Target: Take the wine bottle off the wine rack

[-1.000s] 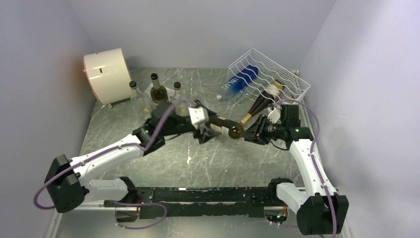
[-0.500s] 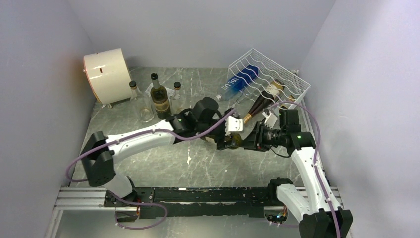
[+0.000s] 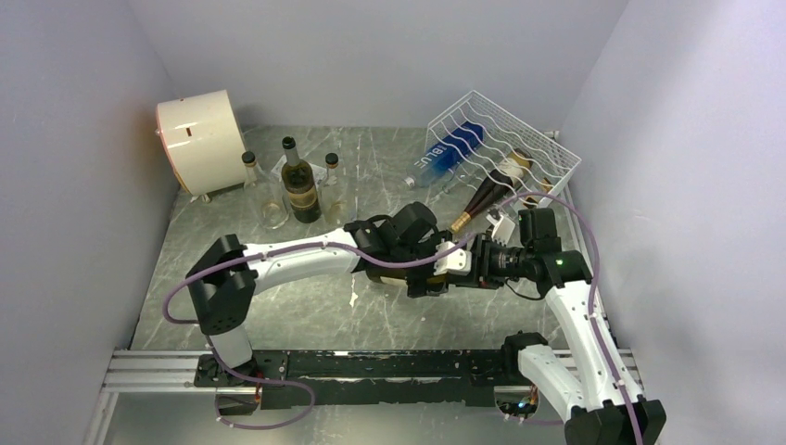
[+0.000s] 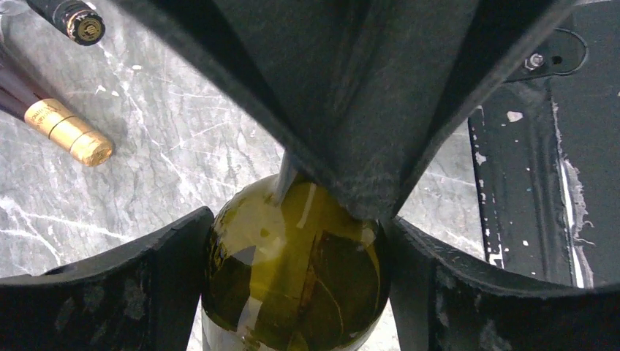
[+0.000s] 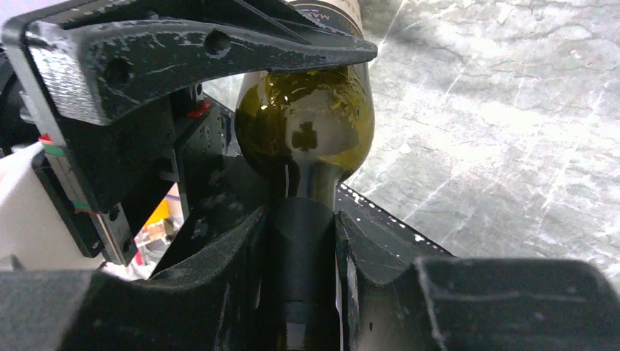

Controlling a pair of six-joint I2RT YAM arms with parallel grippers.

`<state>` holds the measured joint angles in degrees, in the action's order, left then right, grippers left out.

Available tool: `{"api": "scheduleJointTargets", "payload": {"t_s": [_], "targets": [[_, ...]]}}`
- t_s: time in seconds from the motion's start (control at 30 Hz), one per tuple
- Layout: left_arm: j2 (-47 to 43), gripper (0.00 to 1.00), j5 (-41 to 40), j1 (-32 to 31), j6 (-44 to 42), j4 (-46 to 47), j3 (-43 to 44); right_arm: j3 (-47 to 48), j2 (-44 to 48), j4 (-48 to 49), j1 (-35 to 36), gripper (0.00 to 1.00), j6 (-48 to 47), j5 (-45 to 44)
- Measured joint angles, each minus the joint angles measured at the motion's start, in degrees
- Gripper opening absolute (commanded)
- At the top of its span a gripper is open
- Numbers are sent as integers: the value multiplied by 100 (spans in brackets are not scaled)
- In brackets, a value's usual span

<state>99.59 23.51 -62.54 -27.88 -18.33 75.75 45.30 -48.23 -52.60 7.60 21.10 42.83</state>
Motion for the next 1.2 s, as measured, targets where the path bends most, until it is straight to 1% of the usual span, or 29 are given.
{"api": "scheduleJointTargets", "payload": {"t_s": [0.1, 0.13, 0.23, 0.27, 0.3, 0.33, 0.37, 0.4, 0.5, 0.57, 0.67, 0.73, 0.8, 0.87, 0.9, 1.03, 1.2], "targets": [[120, 68, -221, -76, 7, 15, 28, 0, 24, -26, 28, 1, -37, -105], [125, 62, -286, -98, 4, 20, 28, 0, 24, -37, 31, 6, -44, -125], [101, 44, -476, -140, 20, 48, 13, 2, 44, -44, 35, 25, -87, -146], [70, 40, -538, -146, 22, 90, -24, 4, 50, -39, 37, 34, -105, -144], [24, 36, -590, -151, 26, 122, -66, 13, 52, -39, 37, 46, -111, -133], [-35, 33, -647, -162, 35, 175, -122, 44, 48, -46, 42, 52, -129, -120], [-98, 29, -702, -170, 50, 223, -170, 90, 35, -63, 50, 63, -144, -101], [-195, 26, -804, -175, 90, 256, -249, 195, 17, -90, 52, 70, -179, -59], [-509, 16, -1056, -170, 203, 385, -595, 605, -39, -136, 52, 84, -306, -90], [-772, 8, -1200, -140, 313, 529, -857, 848, -52, -142, 50, 86, -293, -140], [-1174, 7, -1488, -138, 448, 837, -1305, 1279, -50, -98, 52, 88, -223, -245], [-1349, 7, -1683, -138, 557, 973, -1480, 1624, -50, 0, 52, 94, -136, -400], [-1464, 7, -1919, -136, 691, 1141, -1606, 1963, -50, 87, 52, 97, -13, -706], [-1558, 7, -2291, -138, 855, 1379, -1725, 2190, -11, 271, 52, 98, 190, -1060], [-1591, 7, -2470, -138, 933, 1478, -1764, 2208, 48, 420, 52, 98, 306, -1211], [-1683, 7, -3663, -98, 1318, 2205, -1917, 1910, 400, 933, 52, 99, 868, -1709], [-1637, 7, -4813, 144, 1626, 3154, -1882, 1655, 894, 1217, 52, 100, 1263, -2446]]}}
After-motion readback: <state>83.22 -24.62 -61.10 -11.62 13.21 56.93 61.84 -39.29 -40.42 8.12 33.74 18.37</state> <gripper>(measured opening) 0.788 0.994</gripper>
